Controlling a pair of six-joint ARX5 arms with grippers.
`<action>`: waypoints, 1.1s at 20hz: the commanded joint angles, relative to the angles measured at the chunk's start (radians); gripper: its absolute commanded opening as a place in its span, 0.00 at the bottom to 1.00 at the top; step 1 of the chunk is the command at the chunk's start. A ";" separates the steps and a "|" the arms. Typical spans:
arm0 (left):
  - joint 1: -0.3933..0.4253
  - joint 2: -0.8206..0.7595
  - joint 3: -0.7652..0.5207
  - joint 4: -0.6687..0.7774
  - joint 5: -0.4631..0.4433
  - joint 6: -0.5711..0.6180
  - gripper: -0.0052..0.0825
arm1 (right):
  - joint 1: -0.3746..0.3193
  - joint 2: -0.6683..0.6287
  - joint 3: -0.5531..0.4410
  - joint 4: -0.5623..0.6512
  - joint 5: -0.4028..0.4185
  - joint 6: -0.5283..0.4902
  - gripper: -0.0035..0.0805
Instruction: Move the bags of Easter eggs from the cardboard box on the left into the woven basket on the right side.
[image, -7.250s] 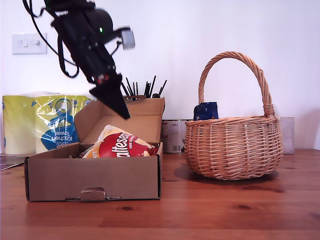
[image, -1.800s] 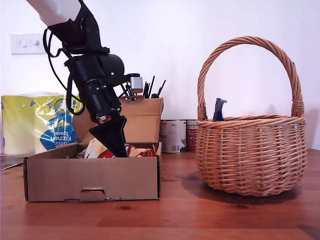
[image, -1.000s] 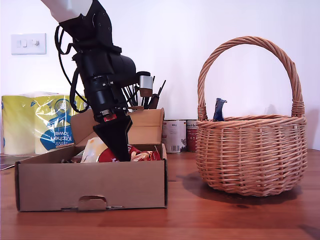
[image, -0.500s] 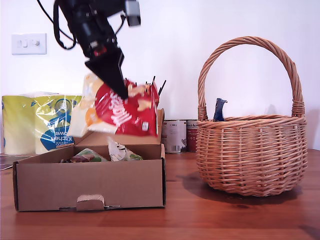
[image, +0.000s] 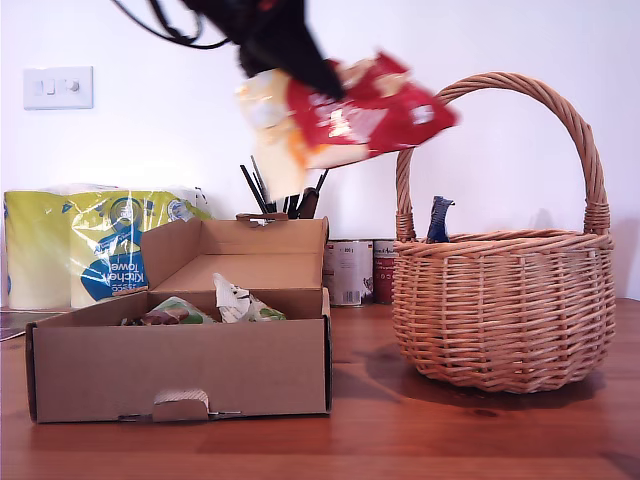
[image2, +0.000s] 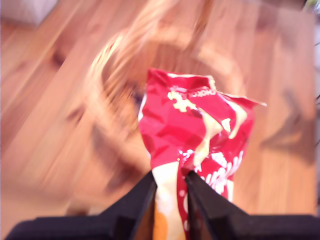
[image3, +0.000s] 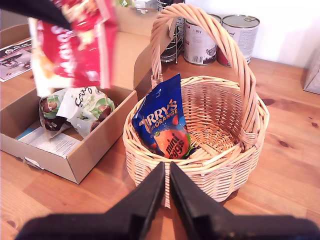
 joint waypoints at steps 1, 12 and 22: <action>-0.034 0.039 0.002 0.053 0.010 -0.051 0.03 | 0.005 -0.002 -0.010 0.003 0.007 0.003 0.03; -0.153 0.223 0.002 0.400 -0.209 -0.621 0.03 | 0.005 -0.002 -0.010 -0.011 0.025 0.003 0.03; -0.174 0.252 0.002 0.552 -0.341 -0.980 0.03 | 0.005 -0.002 -0.010 -0.011 0.024 0.003 0.03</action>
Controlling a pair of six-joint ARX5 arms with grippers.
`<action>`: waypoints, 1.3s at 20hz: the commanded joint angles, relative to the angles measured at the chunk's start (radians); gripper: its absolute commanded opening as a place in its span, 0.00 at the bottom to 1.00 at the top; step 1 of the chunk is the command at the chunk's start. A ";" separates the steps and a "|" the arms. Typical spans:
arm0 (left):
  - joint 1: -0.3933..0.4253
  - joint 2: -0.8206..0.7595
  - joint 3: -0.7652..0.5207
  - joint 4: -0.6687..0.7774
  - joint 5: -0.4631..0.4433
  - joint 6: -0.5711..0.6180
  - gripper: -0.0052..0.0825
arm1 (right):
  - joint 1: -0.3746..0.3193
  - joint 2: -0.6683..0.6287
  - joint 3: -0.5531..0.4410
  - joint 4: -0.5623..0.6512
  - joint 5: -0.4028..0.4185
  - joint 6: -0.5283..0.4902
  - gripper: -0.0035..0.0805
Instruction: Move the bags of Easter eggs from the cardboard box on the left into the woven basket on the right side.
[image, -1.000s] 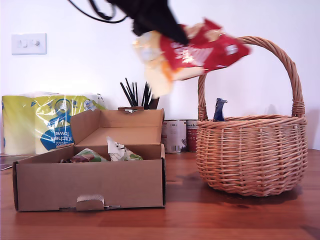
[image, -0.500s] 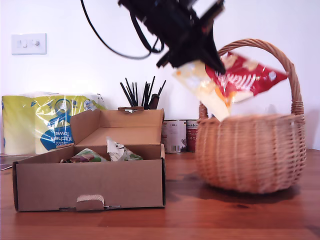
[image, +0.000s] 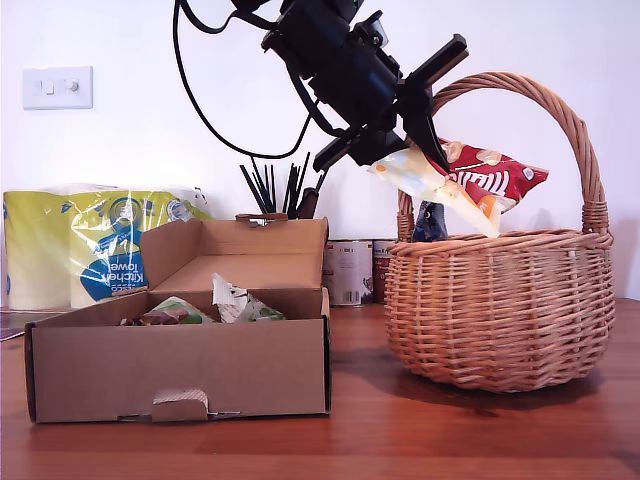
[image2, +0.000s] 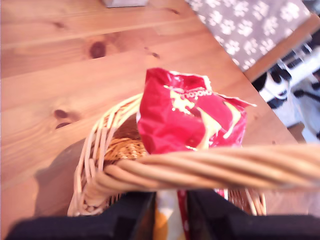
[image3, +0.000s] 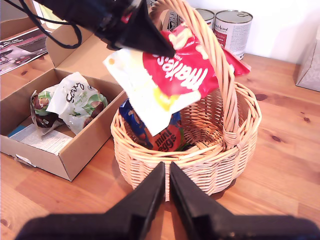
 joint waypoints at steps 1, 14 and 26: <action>-0.023 0.010 0.002 0.027 -0.010 -0.016 0.03 | 0.005 -0.002 -0.010 0.003 0.000 0.003 0.03; -0.087 0.021 0.002 0.034 -0.153 0.019 0.35 | 0.005 -0.002 -0.010 0.004 -0.003 0.003 0.03; -0.061 -0.024 0.003 -0.165 -0.076 0.343 0.03 | 0.005 -0.002 -0.010 0.004 -0.003 0.003 0.03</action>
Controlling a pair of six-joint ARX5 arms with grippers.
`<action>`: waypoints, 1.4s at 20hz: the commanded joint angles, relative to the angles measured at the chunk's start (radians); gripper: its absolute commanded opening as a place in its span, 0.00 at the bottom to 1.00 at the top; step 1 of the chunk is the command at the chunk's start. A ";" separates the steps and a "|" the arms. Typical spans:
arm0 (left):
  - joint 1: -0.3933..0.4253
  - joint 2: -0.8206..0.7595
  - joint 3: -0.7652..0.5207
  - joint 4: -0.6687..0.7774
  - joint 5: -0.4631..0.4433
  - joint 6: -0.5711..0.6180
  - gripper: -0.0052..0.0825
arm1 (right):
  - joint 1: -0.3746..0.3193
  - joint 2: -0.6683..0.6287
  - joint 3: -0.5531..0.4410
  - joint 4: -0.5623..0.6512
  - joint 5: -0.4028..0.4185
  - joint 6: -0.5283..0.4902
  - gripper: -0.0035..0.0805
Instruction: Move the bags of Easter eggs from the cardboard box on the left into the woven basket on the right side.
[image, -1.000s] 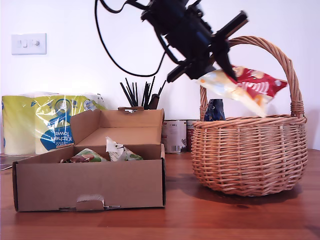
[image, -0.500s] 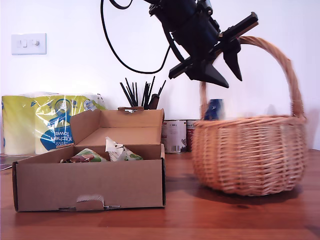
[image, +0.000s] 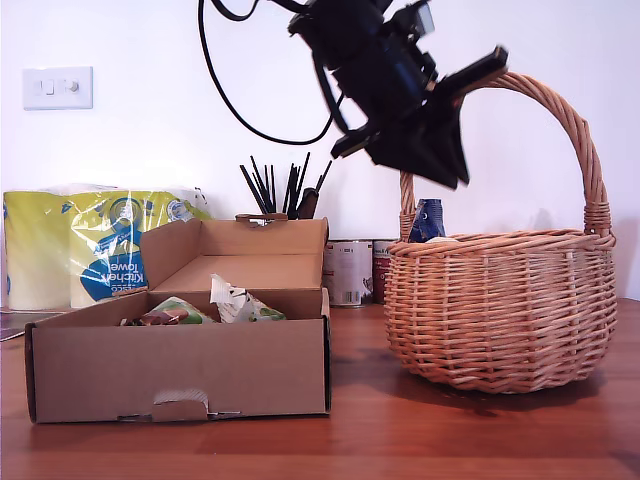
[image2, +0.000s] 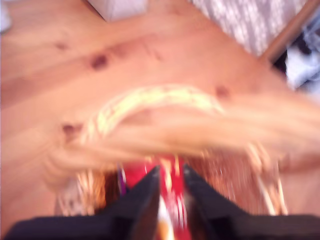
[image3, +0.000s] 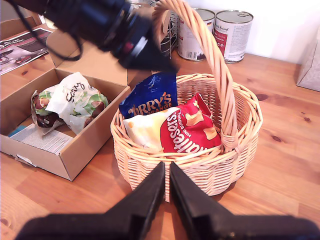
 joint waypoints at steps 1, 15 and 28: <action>0.006 -0.039 0.002 -0.098 0.014 0.119 0.03 | 0.005 -0.002 -0.010 0.003 -0.002 0.003 0.03; 0.193 -0.215 0.001 -0.579 0.006 0.369 0.03 | 0.005 -0.002 -0.010 0.004 -0.002 0.003 0.03; 0.384 -0.573 -0.682 0.070 0.067 0.240 0.03 | 0.005 -0.002 -0.010 0.003 0.002 0.003 0.03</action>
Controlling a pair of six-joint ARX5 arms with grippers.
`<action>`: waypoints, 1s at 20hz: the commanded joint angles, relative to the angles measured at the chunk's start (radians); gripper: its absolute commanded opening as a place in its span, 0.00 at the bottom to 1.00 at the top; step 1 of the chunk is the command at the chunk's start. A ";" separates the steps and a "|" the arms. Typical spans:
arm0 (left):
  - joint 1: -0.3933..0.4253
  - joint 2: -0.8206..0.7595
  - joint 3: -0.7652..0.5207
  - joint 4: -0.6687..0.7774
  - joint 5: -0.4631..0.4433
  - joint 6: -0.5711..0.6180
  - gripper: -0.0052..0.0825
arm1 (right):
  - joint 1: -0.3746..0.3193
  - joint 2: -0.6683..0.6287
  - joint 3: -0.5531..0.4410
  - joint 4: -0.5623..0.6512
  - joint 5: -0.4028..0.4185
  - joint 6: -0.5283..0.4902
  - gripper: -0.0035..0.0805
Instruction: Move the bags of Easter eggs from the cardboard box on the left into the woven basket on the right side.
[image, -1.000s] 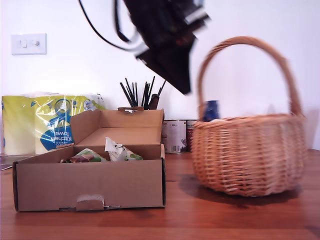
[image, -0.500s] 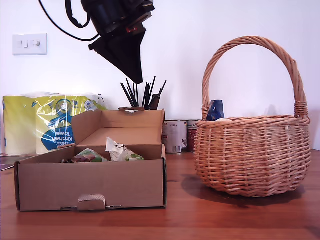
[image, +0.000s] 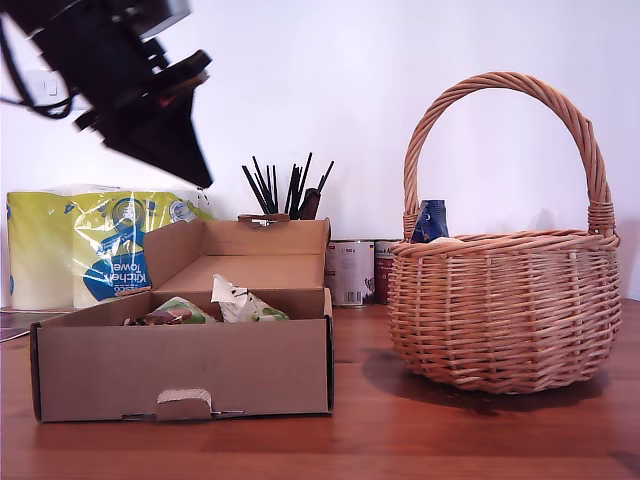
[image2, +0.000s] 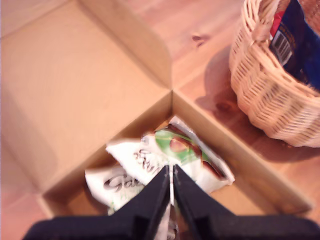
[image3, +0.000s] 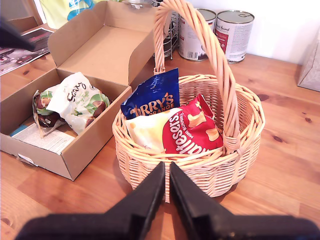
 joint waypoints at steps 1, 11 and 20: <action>0.003 0.013 -0.006 0.011 0.001 -0.068 0.04 | 0.005 -0.002 -0.010 0.003 0.001 0.003 0.03; -0.033 0.086 0.045 0.042 -0.056 -0.503 0.89 | 0.005 -0.002 -0.010 0.003 0.000 0.003 0.03; -0.035 0.401 0.270 -0.130 -0.107 -0.515 0.89 | 0.005 -0.002 -0.010 0.011 -0.011 0.004 0.03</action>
